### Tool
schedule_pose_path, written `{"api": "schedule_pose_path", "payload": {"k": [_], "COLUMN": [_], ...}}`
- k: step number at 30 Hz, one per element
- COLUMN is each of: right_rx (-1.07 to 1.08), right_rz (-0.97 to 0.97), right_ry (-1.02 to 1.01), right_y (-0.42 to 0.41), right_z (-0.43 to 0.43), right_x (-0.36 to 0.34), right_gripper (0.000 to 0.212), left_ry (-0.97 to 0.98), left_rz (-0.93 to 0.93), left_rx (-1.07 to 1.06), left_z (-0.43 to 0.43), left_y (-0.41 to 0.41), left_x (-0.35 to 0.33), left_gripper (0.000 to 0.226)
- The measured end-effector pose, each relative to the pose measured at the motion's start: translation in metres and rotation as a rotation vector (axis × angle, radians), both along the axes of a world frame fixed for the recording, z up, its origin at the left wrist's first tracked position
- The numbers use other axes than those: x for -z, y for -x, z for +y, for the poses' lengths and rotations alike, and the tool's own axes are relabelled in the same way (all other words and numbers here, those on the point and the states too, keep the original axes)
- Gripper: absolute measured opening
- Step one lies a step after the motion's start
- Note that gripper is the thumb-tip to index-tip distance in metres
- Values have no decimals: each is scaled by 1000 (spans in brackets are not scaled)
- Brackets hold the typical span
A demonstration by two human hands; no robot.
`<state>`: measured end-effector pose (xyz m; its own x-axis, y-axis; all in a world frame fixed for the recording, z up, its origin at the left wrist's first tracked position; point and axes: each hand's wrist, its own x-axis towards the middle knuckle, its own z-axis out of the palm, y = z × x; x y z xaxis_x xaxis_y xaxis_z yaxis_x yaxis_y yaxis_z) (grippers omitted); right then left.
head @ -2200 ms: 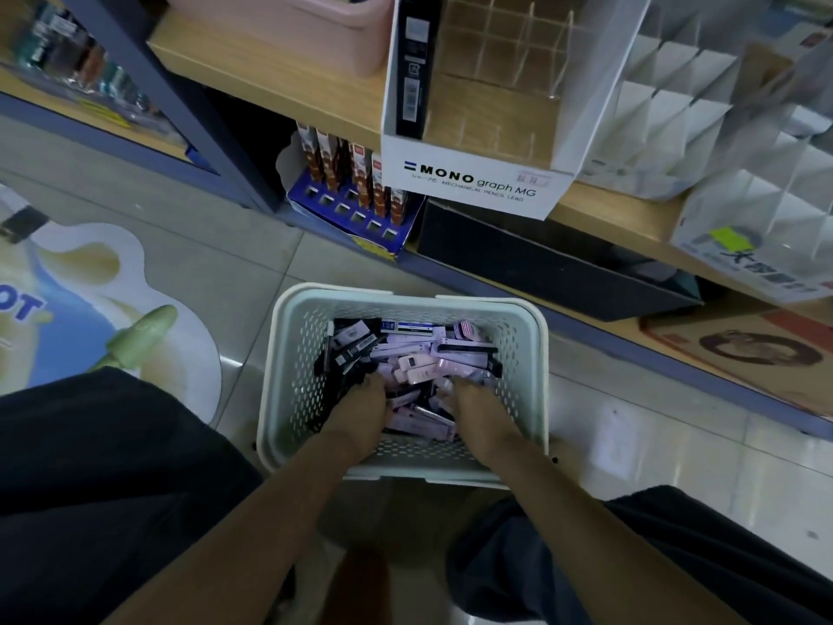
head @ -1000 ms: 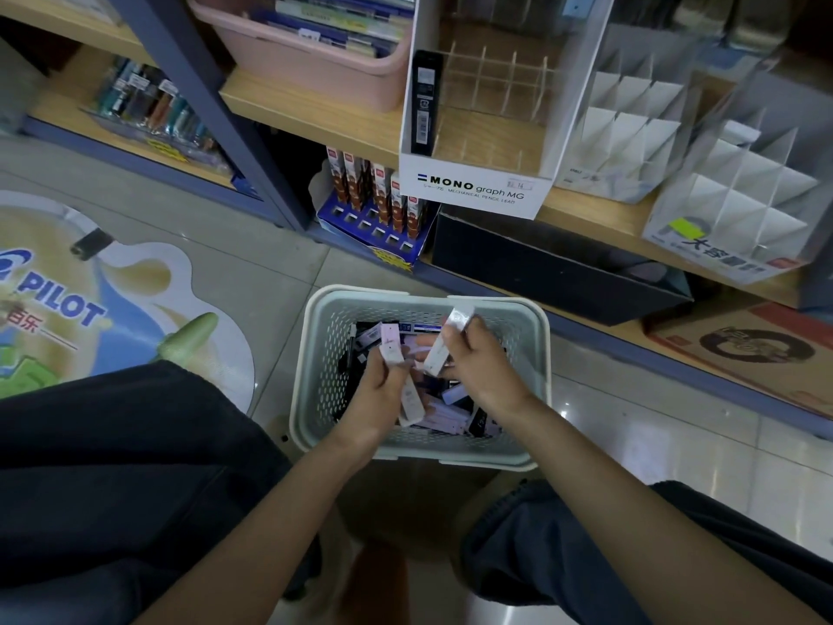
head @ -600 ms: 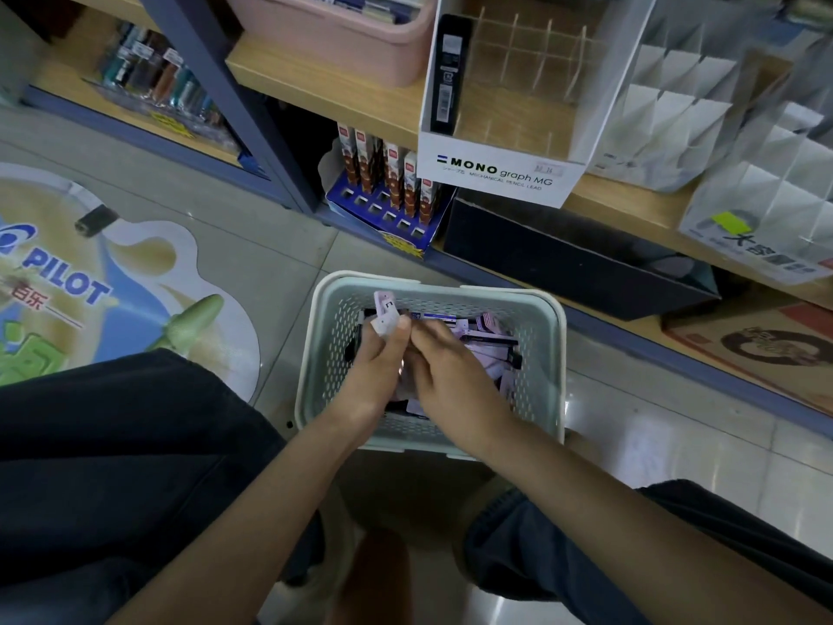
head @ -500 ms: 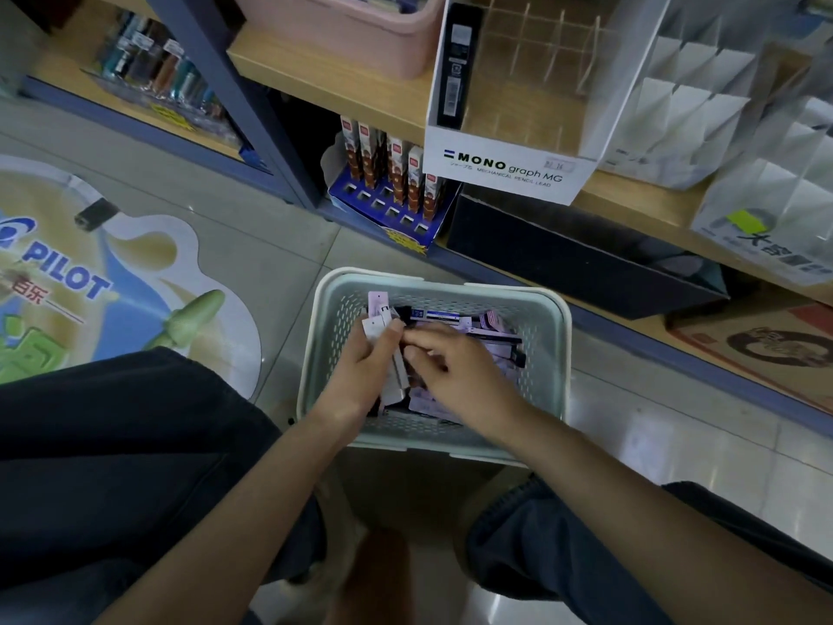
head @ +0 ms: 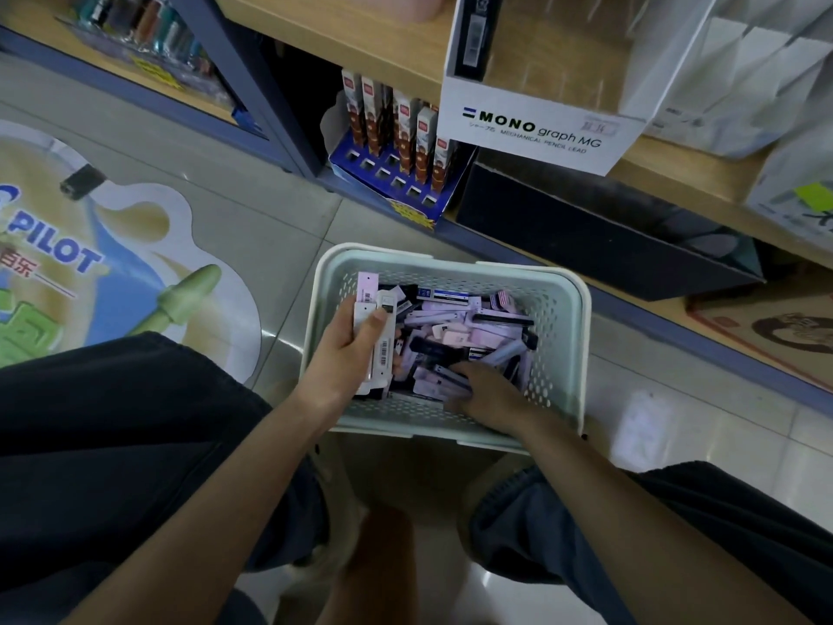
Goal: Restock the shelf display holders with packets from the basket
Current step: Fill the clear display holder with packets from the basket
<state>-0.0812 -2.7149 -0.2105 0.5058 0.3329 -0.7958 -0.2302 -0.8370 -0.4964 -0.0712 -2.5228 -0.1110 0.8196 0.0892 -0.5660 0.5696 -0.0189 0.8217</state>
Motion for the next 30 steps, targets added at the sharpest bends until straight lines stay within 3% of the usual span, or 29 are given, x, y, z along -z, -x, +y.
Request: {"api": "schedule_pose_path", "payload": {"k": [6, 11, 15, 19, 24, 30], "right_rx": [-49, -186, -121, 24, 120, 190], "right_rz": [78, 24, -1, -34, -224, -490], "right_ry": [50, 32, -52, -161, -254, -316], "right_y": [-4, -6, -9, -18, -28, -26], "right_z": [3, 3, -2, 1, 12, 27], "right_x": [-1, -13, -34, -68, -124, -194], "right_gripper": [69, 53, 42, 57, 27, 26], "left_ry": [-29, -60, -172, -160, -39, 160], "left_rz": [23, 26, 36, 12, -65, -143], "left_rx": [25, -5, -76, -156, -215, -259], "left_z": [0, -5, -7, -12, -20, -41], "left_y": [2, 6, 10, 12, 11, 5], "left_x": [-1, -3, -4, -13, -37, -77], "left_gripper": [13, 13, 5, 20, 34, 29]}}
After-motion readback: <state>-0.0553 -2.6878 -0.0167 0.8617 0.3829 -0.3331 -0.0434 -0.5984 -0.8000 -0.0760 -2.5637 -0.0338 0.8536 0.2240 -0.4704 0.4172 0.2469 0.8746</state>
